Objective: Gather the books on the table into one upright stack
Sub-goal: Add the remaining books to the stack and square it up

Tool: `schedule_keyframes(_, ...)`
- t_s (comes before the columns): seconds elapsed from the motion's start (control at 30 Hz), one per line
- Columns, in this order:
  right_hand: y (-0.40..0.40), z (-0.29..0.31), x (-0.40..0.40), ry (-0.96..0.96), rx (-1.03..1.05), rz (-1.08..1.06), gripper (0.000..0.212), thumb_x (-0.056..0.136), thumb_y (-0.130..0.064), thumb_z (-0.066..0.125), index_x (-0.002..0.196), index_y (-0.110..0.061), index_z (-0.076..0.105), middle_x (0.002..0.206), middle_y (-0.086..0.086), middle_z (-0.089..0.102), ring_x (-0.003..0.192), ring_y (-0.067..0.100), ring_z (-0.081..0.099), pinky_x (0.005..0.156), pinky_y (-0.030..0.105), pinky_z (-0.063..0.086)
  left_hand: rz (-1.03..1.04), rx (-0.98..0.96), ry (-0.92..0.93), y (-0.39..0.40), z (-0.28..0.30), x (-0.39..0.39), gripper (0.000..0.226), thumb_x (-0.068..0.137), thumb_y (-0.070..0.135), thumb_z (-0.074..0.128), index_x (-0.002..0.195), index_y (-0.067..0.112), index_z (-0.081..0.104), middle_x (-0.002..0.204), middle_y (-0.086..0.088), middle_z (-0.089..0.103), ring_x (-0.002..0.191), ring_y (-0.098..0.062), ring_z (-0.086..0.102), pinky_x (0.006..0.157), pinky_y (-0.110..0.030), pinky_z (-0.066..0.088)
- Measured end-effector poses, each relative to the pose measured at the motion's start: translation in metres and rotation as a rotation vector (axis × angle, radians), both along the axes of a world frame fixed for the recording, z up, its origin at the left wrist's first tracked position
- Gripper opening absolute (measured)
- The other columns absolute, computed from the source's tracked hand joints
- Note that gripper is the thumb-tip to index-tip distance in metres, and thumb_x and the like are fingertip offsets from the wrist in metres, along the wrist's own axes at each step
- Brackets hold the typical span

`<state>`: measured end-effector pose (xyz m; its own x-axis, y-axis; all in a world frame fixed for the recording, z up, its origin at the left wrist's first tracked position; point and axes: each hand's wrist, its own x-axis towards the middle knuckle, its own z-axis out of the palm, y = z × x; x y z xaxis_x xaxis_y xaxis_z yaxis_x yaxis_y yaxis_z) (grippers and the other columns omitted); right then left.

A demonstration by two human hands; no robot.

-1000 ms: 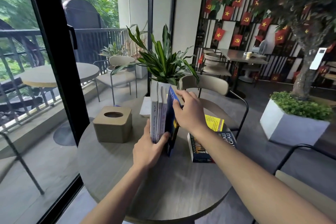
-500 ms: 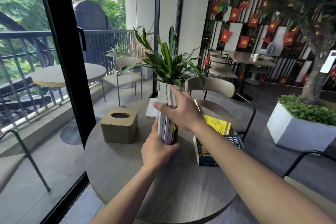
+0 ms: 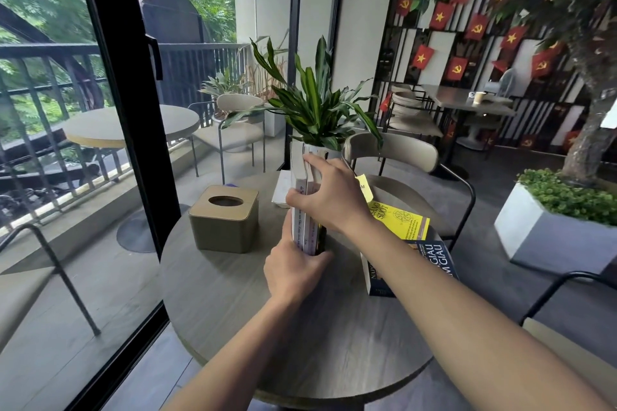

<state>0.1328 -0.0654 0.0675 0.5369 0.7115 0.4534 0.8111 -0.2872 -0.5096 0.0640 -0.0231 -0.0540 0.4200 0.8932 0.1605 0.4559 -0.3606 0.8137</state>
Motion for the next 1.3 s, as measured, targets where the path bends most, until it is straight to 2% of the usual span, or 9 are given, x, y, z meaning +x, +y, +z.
schedule_keyframes(0.27, -0.005, -0.007, 0.000, -0.014, 0.067, -0.002, 0.070, 0.077, -0.046, 0.071, 0.140, -0.026, 0.049, 0.126, 0.011, 0.057, 0.120, 0.025, 0.050, 0.096, 0.033, 0.041, -0.034, -0.007, 0.019, -0.001, 0.003, -0.004, 0.092, 0.065, 0.048, 0.072, 0.147, 0.035, 0.033, 0.083, 0.004, 0.062, 0.091, -0.029, 0.067, 0.071, -0.032, 0.048)
schedule_keyframes(0.4, -0.017, -0.017, 0.002, -0.032, 0.120, 0.021, 0.086, 0.074, -0.056, 0.073, 0.146, -0.025, 0.036, 0.135, 0.006, 0.054, 0.124, 0.021, 0.050, 0.096, 0.031, 0.042, -0.035, -0.015, 0.015, -0.002, 0.004, -0.006, 0.099, 0.066, 0.049, 0.072, 0.153, 0.037, 0.026, 0.093, -0.001, 0.071, 0.095, -0.029, 0.067, 0.076, -0.034, 0.051)
schedule_keyframes(0.53, -0.040, -0.032, 0.008, -0.056, 0.140, 0.000, 0.087, 0.080, -0.068, 0.057, 0.151, -0.031, 0.022, 0.148, -0.001, 0.044, 0.132, 0.016, 0.043, 0.099, 0.033, 0.042, -0.049, 0.006, -0.013, -0.003, 0.004, -0.007, 0.100, 0.068, 0.050, 0.074, 0.153, 0.041, 0.022, 0.098, -0.001, 0.072, 0.093, -0.030, 0.068, 0.076, -0.036, 0.054)
schedule_keyframes(0.67, -0.064, -0.053, 0.027, -0.043, 0.140, -0.086, 0.084, 0.082, -0.072, 0.041, 0.152, -0.029, 0.020, 0.155, 0.001, 0.032, 0.142, 0.018, 0.028, 0.108, 0.041, 0.037, -0.047, 0.040, -0.032, -0.001, 0.000, -0.006, 0.096, 0.071, 0.045, 0.077, 0.153, 0.039, 0.026, 0.100, -0.004, 0.072, 0.092, -0.031, 0.067, 0.075, -0.035, 0.051)
schedule_keyframes(0.83, -0.097, -0.082, 0.064, -0.069, -0.040, -0.293, 0.083, 0.086, -0.069, 0.042, 0.153, -0.024, 0.020, 0.156, 0.009, 0.031, 0.142, 0.027, 0.026, 0.110, 0.044, 0.029, -0.048, 0.046, -0.034, 0.002, -0.007, -0.003, 0.094, 0.068, 0.049, 0.077, 0.149, 0.034, 0.031, 0.102, -0.007, 0.072, 0.091, -0.035, 0.066, 0.076, -0.040, 0.056)
schedule_keyframes(1.0, -0.124, -0.109, 0.089, -0.103, -0.276, -0.450, 0.091, 0.079, -0.079, 0.032, 0.151, -0.025, 0.022, 0.154, 0.009, 0.032, 0.140, 0.030, 0.027, 0.110, 0.047, 0.032, -0.041, 0.030, -0.045, 0.002, -0.008, -0.001, 0.088, 0.068, 0.046, 0.078, 0.145, 0.034, 0.037, 0.102, -0.005, 0.071, 0.092, -0.035, 0.065, 0.078, -0.038, 0.054)
schedule_keyframes(1.17, -0.137, -0.127, 0.091, -0.132, -0.530, -0.393, 0.102, 0.068, -0.092, 0.023, 0.152, -0.033, 0.019, 0.159, 0.007, 0.023, 0.146, 0.028, 0.016, 0.117, 0.051, 0.013, -0.039, 0.013, -0.040, 0.000, -0.007, -0.002, 0.086, 0.067, 0.045, 0.078, 0.143, 0.035, 0.039, 0.093, -0.002, 0.068, 0.088, -0.033, 0.064, 0.075, -0.037, 0.053)
schedule_keyframes(1.3, -0.137, -0.126, 0.088, -0.148, -0.620, -0.313, 0.111, 0.058, -0.099, 0.017, 0.150, -0.038, 0.021, 0.161, 0.006, 0.017, 0.147, 0.030, 0.012, 0.116, 0.059, 0.008, -0.039, 0.013, -0.040, 0.001, -0.007, -0.002, 0.084, 0.067, 0.046, 0.078, 0.141, 0.033, 0.041, 0.093, -0.001, 0.068, 0.086, -0.032, 0.064, 0.073, -0.034, 0.051)
